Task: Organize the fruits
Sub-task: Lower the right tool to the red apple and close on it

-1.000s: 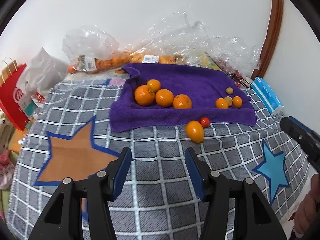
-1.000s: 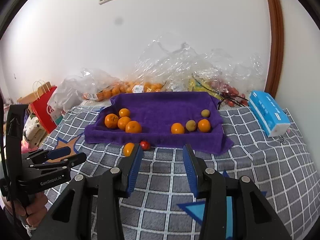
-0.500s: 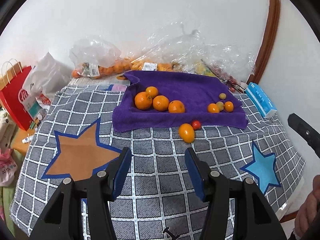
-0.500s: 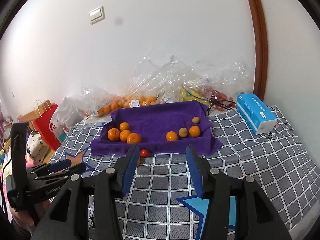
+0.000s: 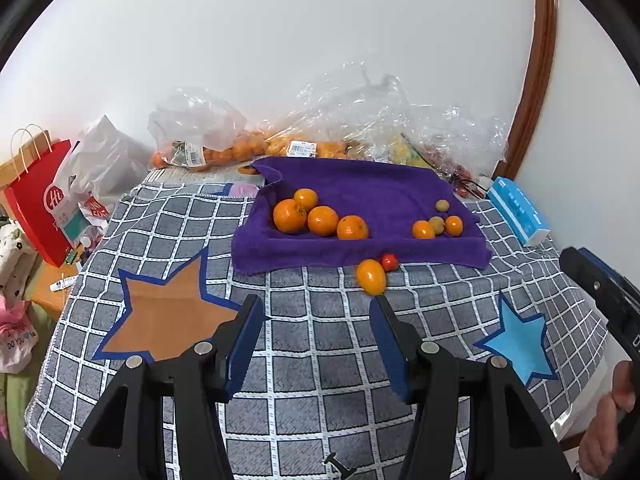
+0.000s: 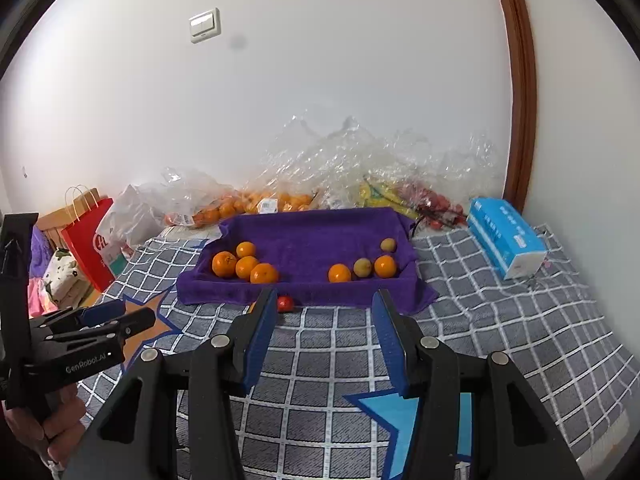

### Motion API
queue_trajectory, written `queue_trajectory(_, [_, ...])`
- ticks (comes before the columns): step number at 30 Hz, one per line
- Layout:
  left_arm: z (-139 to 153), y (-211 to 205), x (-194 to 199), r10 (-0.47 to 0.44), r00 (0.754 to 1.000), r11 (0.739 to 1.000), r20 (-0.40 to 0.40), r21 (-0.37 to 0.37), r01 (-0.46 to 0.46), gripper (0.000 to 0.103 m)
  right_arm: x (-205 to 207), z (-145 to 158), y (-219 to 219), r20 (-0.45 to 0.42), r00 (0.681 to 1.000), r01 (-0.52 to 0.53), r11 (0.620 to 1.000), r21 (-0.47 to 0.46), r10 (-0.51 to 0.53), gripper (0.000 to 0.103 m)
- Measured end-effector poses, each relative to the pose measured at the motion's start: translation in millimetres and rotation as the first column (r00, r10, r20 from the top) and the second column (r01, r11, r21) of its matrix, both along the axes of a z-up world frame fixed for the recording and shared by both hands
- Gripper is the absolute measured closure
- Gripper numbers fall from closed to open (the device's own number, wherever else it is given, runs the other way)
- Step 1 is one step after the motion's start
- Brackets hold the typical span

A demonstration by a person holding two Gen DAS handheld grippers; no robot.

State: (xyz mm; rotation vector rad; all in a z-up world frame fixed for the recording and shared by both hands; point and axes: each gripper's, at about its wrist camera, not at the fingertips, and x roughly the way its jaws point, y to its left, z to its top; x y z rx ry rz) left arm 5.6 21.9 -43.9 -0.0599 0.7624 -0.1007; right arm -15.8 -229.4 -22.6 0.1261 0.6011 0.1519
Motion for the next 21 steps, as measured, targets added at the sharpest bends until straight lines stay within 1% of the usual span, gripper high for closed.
queue_trajectory(5, [-9, 9, 11, 0.016, 1.000, 1.000, -0.014, -0.004, -0.016, 0.050, 17, -16, 5, -0.032, 0.999, -0.014, 1.000, 0.006, 0.014, 0.054])
queue_trajectory(8, [-17, 16, 22, 0.026, 0.999, 1.000, -0.029, -0.015, -0.026, 0.050, 31, -28, 8, -0.052, 0.998, -0.031, 0.999, 0.018, 0.032, 0.057])
queue_trajectory(11, [-25, 20, 34, 0.042, 0.998, 0.999, -0.042, -0.011, -0.042, 0.050, 46, -41, 12, -0.075, 0.996, -0.043, 0.999, 0.025, 0.044, 0.058])
queue_trajectory(16, [-41, 28, 55, 0.064, 0.995, 0.998, -0.078, 0.001, -0.064, 0.050, 74, -66, 21, -0.143, 0.987, -0.069, 0.997, 0.041, 0.074, 0.062])
queue_trajectory(19, [-47, 34, 67, 0.052, 0.994, 0.999, -0.095, -0.010, -0.053, 0.050, 93, -80, 33, -0.177, 0.979, -0.092, 0.995, 0.032, 0.097, 0.066])
queue_trajectory(21, [-50, 37, 73, 0.049, 0.994, 0.999, -0.093, -0.006, -0.050, 0.050, 102, -87, 40, -0.189, 0.975, -0.111, 0.994, 0.024, 0.113, 0.069])
